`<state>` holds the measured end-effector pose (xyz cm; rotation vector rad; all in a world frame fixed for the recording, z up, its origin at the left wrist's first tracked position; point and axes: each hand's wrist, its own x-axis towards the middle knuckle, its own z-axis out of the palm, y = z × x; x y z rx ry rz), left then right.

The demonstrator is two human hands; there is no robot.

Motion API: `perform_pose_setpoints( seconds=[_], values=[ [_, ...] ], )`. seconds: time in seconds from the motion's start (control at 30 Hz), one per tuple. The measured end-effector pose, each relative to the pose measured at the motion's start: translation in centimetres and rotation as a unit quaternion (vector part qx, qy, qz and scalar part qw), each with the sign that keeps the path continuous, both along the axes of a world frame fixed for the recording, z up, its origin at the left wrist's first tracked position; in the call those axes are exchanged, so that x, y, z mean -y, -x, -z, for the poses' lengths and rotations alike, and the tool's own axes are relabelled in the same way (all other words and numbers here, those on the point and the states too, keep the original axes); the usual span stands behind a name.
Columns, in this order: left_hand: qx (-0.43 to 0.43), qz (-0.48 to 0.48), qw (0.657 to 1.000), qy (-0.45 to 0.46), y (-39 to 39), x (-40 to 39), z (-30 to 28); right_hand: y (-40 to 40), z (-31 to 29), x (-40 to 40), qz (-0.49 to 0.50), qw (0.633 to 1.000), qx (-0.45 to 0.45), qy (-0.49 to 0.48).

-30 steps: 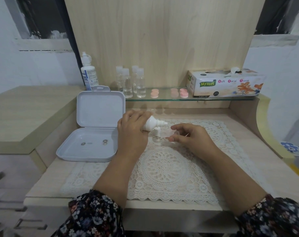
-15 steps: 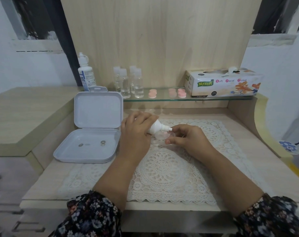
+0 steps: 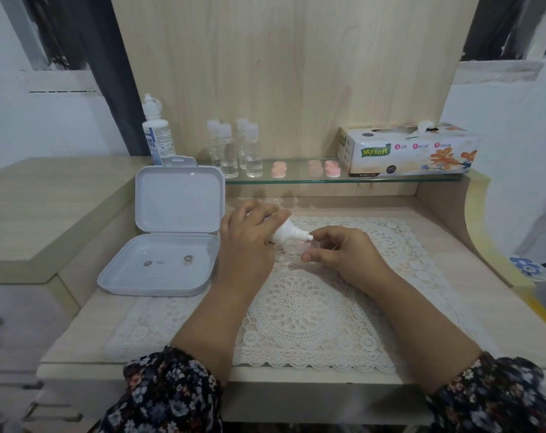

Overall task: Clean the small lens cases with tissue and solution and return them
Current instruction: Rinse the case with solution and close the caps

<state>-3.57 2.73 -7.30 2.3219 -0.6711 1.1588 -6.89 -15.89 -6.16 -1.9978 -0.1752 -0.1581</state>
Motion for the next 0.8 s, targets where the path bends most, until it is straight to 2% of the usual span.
perform_pose_setpoints(
  seconds=[0.4, 0.8],
  values=[
    [0.013, -0.006, 1.000, 0.006, 0.28, 0.11, -0.16, 0.22, -0.08, -0.04, -0.008, 1.000, 0.007, -0.018],
    [0.009, 0.002, 1.000, 0.011, 0.06, -0.03, -0.07, -0.04, 0.15, 0.10, 0.002, 1.000, -0.001, 0.004]
  ],
)
